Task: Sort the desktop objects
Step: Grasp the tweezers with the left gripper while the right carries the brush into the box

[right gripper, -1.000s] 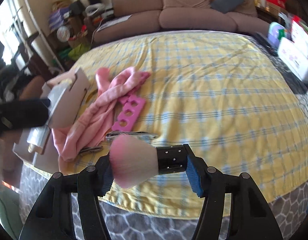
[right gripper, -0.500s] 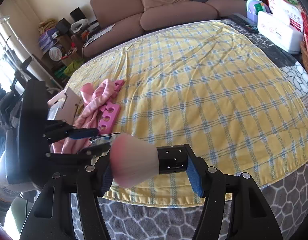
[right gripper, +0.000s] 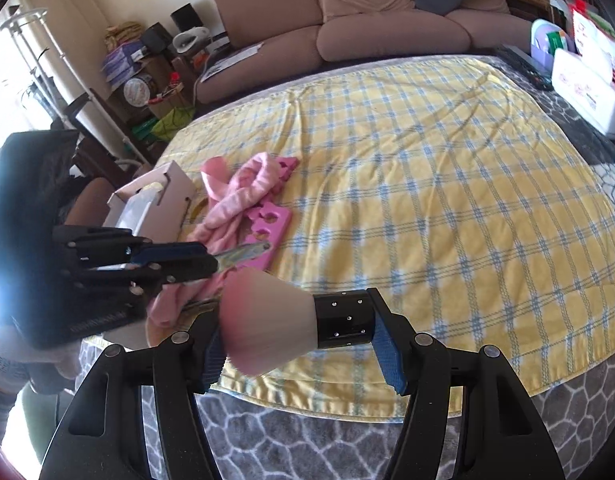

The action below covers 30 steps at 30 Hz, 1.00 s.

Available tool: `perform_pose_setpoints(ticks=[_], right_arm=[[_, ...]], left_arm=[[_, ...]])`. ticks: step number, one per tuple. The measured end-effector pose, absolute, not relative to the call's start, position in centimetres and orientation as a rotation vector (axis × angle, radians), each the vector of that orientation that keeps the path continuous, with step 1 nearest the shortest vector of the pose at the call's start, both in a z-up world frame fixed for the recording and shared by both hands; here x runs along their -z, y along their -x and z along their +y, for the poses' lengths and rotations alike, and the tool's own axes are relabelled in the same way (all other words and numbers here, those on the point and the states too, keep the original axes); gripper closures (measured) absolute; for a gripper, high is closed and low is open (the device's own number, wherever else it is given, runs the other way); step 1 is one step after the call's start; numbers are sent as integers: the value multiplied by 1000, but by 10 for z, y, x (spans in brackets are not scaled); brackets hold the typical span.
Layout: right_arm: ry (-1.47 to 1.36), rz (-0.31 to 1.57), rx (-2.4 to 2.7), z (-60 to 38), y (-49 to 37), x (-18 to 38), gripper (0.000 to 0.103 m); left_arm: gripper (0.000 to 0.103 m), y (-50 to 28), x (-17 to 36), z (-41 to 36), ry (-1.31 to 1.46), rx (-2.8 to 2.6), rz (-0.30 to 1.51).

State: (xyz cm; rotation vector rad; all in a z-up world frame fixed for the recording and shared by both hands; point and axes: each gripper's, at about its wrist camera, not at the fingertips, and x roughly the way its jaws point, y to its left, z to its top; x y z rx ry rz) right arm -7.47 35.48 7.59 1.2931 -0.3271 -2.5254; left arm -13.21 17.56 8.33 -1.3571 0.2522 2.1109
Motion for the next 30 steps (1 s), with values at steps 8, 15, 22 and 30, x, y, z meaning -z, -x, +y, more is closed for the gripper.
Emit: perform_pose_setpoints(ticks=[8, 15, 22, 30], right_arm=[[-1157, -197, 2437, 281, 57, -112, 39], [-1125, -50, 2294, 175, 58, -116, 39], [-1175, 445, 2205, 86, 71, -93, 39], [-1309, 716, 2027, 57, 89, -72, 32]], left_arm=[[90, 117, -134, 69, 1325, -2205, 96], [91, 100, -113, -23, 1420, -2268, -34], [103, 88, -91, -73, 1437, -2309, -136], [89, 85, -91, -80, 1406, -2310, -201]])
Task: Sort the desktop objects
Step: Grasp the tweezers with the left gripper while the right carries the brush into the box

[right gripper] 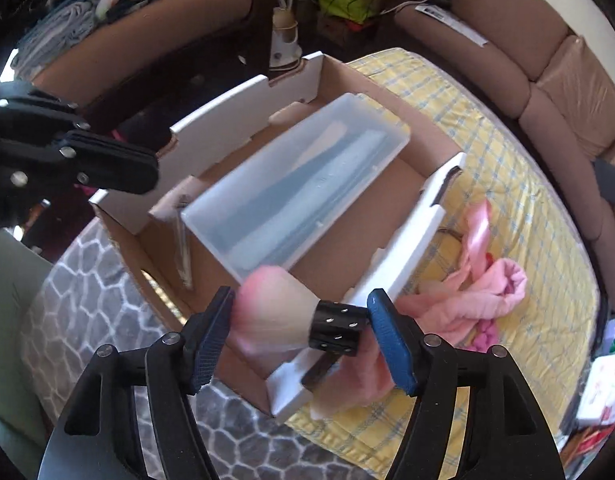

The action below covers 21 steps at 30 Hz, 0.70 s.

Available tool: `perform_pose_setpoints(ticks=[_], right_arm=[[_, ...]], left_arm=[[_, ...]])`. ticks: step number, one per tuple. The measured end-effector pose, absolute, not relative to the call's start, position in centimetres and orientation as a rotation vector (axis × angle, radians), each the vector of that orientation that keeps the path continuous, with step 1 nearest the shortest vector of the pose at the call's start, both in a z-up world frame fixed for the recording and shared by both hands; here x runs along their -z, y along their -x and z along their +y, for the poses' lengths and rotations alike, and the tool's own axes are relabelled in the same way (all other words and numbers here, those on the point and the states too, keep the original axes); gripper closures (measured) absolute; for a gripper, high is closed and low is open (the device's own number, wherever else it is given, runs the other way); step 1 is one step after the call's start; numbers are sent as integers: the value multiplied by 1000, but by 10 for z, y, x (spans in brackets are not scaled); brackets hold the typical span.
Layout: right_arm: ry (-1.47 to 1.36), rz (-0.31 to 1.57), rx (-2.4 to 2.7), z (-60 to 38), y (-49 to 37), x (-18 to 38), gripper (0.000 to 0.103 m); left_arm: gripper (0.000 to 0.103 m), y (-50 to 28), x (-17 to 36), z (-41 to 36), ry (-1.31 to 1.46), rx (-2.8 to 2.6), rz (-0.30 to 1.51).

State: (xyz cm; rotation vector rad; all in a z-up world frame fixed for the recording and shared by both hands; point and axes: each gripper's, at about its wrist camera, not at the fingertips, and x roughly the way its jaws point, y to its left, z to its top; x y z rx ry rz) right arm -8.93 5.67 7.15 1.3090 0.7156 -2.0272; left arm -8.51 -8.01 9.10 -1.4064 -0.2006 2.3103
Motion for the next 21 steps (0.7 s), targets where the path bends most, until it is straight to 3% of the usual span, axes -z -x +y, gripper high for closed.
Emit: perform_pose_setpoints(ticks=[2, 7, 11, 14, 17, 19, 20, 21], right_arm=[[-1321, 607, 2041, 64, 90, -80, 32], [-1347, 337, 2084, 81, 102, -93, 32], [-1359, 266, 2096, 90, 97, -99, 32], [-1356, 277, 2097, 90, 92, -100, 32], [-1392, 413, 2088, 81, 88, -86, 35], [-1405, 499, 2059, 75, 80, -76, 53], [-1413, 515, 2033, 74, 75, -71, 68], [-1419, 508, 1994, 72, 71, -68, 74]], left_arm=[[88, 83, -96, -80, 1396, -2315, -208], [76, 82, -104, -76, 1381, -2328, -212], [61, 79, -111, -71, 1363, -2331, -208], [60, 80, -111, -67, 1367, -2322, -216], [60, 79, -109, -63, 1365, -2312, -226], [60, 77, -108, -62, 1365, -2303, -225], [60, 75, -107, -62, 1367, -2300, -225], [60, 75, -106, -62, 1369, -2296, -222]])
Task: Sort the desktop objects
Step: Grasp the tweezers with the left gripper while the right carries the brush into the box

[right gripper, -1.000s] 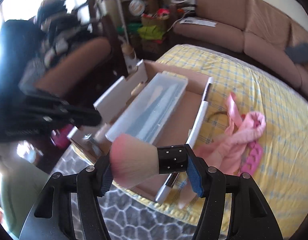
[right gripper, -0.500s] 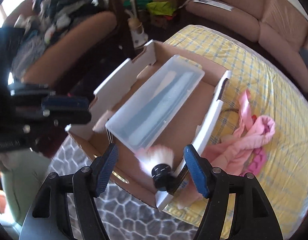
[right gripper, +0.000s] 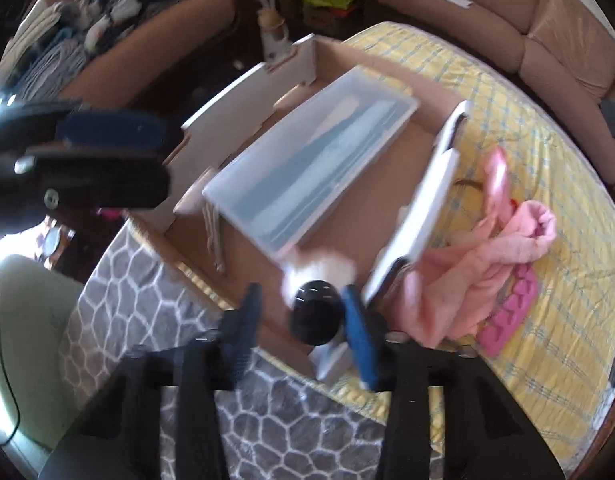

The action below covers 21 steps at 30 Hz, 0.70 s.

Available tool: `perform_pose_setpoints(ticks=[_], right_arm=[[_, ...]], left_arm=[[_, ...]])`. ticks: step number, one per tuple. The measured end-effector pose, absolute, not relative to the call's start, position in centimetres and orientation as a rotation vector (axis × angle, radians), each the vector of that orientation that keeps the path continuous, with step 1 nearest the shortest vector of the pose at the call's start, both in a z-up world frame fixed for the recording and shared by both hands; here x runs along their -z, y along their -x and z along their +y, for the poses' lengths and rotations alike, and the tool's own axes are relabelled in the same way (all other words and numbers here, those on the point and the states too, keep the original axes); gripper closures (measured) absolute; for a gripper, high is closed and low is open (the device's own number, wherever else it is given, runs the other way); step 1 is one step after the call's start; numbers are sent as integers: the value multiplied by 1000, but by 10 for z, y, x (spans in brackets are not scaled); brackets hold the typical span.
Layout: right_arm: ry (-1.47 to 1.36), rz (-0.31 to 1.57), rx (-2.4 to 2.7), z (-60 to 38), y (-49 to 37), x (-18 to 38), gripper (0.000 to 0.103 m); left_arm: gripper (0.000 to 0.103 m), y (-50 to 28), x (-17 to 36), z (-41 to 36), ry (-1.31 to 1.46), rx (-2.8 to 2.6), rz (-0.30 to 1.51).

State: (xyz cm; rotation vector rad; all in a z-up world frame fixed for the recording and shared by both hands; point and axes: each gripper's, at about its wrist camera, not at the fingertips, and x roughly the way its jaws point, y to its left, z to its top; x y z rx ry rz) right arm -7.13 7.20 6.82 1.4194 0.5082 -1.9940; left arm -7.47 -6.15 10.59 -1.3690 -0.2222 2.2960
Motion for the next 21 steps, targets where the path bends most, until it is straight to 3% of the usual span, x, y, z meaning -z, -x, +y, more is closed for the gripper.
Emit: perform_pose_setpoints(ticks=[6, 9, 12, 15, 21], right_arm=[[-1408, 276, 2009, 96, 75, -82, 76], [-1417, 256, 2112, 110, 89, -86, 75], [-1403, 176, 2192, 124, 99, -94, 70], [-1353, 108, 2223, 136, 96, -106, 51], [-1311, 83, 2244, 147, 91, -119, 51]], left_arm=[[59, 75, -102, -68, 1387, -2293, -243], [58, 75, -104, -67, 1384, -2291, -249], [51, 74, -105, -65, 1383, -2282, -242], [49, 74, -104, -62, 1387, -2277, -225], [45, 76, -101, -55, 1390, -2264, -240]])
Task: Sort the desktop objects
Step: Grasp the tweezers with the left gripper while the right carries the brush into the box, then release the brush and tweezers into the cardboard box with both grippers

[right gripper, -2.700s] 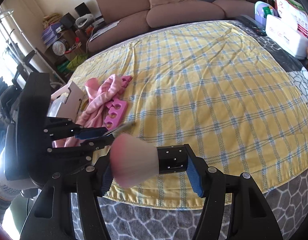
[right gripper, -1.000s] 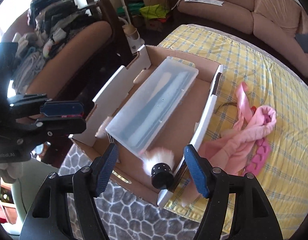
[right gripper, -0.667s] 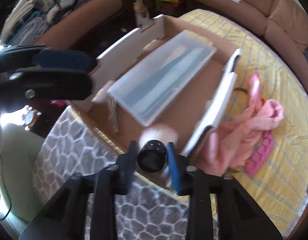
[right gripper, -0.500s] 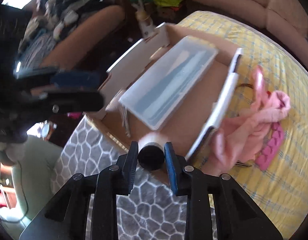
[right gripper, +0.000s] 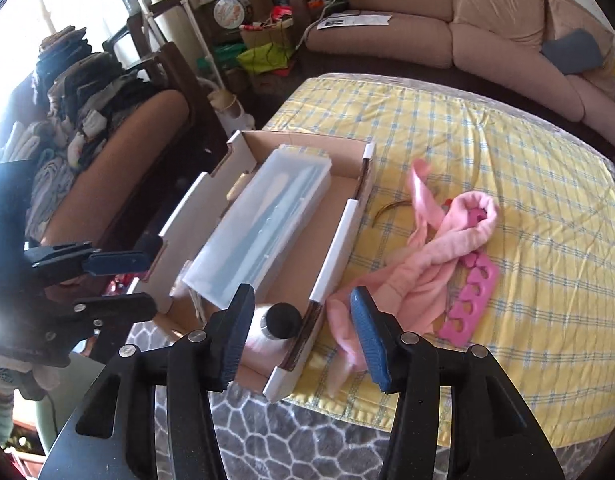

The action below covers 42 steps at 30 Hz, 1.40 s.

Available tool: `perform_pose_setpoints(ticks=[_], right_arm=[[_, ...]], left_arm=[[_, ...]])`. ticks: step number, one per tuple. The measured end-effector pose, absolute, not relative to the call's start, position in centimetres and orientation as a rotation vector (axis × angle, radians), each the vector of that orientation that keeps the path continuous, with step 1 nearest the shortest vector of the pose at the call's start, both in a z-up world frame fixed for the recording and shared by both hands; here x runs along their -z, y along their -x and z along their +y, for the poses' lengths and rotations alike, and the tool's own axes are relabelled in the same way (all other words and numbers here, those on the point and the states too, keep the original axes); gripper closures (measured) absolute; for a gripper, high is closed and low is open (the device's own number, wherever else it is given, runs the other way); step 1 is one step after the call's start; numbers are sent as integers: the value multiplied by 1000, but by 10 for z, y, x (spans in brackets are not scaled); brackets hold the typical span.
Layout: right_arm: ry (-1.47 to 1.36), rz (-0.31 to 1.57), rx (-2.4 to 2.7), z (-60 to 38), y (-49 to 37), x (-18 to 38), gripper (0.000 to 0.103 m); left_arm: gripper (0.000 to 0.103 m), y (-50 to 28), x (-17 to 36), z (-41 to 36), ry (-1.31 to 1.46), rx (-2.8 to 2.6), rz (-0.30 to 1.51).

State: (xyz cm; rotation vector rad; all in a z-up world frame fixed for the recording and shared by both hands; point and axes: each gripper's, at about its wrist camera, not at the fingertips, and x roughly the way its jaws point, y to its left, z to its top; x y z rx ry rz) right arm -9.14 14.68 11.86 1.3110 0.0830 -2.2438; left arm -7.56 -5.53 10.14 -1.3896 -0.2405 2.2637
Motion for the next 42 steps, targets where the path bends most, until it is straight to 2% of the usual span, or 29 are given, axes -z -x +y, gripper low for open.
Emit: perform_pose_setpoints(ticks=[1, 3, 5, 9, 13, 17, 19, 21, 23, 25, 32, 37, 38, 41, 42], right_arm=[[-1321, 85, 2203, 145, 89, -117, 51], [-1346, 143, 2130, 135, 85, -111, 62], [-1372, 231, 2065, 121, 78, -102, 67], [-1447, 322, 2046, 104, 87, -77, 69], [-1390, 183, 2138, 105, 108, -80, 69], [-1336, 54, 2201, 122, 111, -93, 68], [-1311, 39, 2240, 134, 107, -101, 55], [-1285, -10, 2294, 155, 105, -111, 37], [-1260, -72, 2349, 180, 103, -119, 27], [-1251, -116, 2405, 206, 103, -123, 25], [-1284, -339, 2504, 297, 99, -107, 24], [-1312, -447, 2501, 328, 93, -88, 24], [-1302, -470, 2498, 334, 92, -86, 24], [-1294, -492, 2499, 345, 93, -80, 24], [-1293, -498, 2497, 347, 94, -78, 24]], left_arm=[[45, 75, -101, -55, 1389, -2262, -238], [45, 75, -100, -55, 1390, -2258, -239], [45, 76, -99, -55, 1394, -2257, -241], [45, 80, -94, -57, 1405, -2253, -262], [41, 82, -93, -60, 1413, -2257, -260], [29, 84, -95, -62, 1412, -2263, -267], [20, 86, -96, -58, 1411, -2260, -276], [5, 87, -97, -52, 1405, -2252, -282], [2, 87, -99, -40, 1398, -2239, -267], [2, 88, -101, -23, 1392, -2228, -225], [3, 101, -106, 54, 1379, -2179, -50], [7, 128, -97, 107, 1424, -2157, 59], [9, 134, -96, 113, 1428, -2164, 88], [28, 153, -85, 137, 1452, -2203, 217], [30, 160, -80, 146, 1467, -2221, 272]])
